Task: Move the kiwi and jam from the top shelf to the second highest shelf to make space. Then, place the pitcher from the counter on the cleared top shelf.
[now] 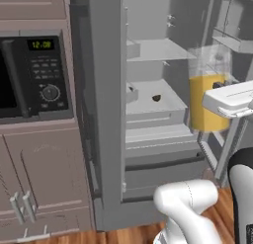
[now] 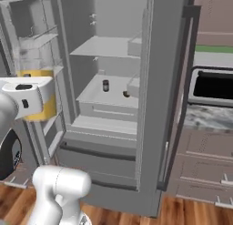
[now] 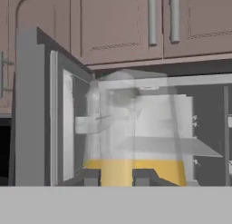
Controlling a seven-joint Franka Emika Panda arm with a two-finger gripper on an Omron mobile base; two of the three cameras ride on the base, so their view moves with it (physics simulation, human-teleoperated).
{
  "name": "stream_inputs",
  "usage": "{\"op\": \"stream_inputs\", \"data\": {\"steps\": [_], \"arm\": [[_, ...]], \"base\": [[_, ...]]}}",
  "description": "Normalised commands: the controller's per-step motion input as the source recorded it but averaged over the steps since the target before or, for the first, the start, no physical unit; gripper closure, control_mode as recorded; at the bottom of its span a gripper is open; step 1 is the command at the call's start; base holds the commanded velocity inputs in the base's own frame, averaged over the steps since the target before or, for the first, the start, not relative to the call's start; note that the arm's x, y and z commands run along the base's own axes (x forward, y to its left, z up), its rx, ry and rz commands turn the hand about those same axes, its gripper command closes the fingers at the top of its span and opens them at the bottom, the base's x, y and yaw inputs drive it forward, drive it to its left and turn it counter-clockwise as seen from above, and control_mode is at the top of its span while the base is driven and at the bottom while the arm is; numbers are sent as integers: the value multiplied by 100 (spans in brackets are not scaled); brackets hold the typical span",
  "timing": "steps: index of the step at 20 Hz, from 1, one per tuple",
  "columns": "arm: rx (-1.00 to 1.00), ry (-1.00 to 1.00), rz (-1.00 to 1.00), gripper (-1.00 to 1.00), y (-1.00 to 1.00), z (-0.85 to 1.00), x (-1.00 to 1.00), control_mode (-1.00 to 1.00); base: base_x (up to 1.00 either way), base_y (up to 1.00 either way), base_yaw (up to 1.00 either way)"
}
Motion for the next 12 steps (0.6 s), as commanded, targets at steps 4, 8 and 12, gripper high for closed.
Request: {"op": "stream_inputs", "data": {"steps": [4, 8, 12], "arm": [[0, 0, 0, 100, 0, 0, 0, 100], [0, 0, 0, 100, 0, 0, 0, 100], [0, 0, 0, 100, 0, 0, 0, 100]], "base": [[51, 0, -21], [53, 0, -21], [56, 0, -22]]}}
